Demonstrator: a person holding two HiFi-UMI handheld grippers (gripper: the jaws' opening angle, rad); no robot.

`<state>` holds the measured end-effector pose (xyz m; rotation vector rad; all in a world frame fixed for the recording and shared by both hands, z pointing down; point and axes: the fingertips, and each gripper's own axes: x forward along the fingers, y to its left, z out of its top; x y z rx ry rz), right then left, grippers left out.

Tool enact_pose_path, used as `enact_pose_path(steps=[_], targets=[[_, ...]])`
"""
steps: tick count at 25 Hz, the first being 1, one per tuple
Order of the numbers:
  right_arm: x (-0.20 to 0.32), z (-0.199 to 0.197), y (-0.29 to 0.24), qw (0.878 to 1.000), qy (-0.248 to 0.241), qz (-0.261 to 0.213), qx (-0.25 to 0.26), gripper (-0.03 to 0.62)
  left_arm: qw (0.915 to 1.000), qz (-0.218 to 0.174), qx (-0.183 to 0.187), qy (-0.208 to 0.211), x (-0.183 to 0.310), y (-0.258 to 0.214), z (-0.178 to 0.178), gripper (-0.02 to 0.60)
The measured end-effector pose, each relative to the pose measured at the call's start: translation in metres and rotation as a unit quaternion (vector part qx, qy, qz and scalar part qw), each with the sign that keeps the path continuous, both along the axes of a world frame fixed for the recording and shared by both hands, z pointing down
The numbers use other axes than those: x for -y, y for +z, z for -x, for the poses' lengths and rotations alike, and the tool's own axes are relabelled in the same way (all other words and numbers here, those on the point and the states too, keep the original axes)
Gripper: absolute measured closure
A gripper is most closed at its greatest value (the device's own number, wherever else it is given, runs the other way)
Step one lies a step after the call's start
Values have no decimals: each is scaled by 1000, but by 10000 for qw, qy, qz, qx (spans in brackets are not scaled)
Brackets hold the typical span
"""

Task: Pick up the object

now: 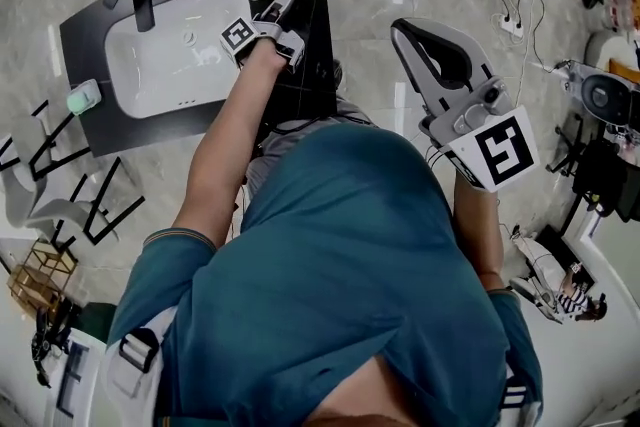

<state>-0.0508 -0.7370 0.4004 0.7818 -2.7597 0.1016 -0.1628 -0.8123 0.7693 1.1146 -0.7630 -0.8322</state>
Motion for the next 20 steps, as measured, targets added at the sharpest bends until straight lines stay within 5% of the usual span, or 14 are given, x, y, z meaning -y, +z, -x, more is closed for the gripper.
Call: enact_pose_path(steps=[9,20], targets=[[-9,21,7,9997,-196,-19,175,580,9913,-1102,382,614,-5,-106,28,463],[-17,32,-7,9980,-370,-378,360,580,9542,-2525,1473,628,-17,-246,56,465]])
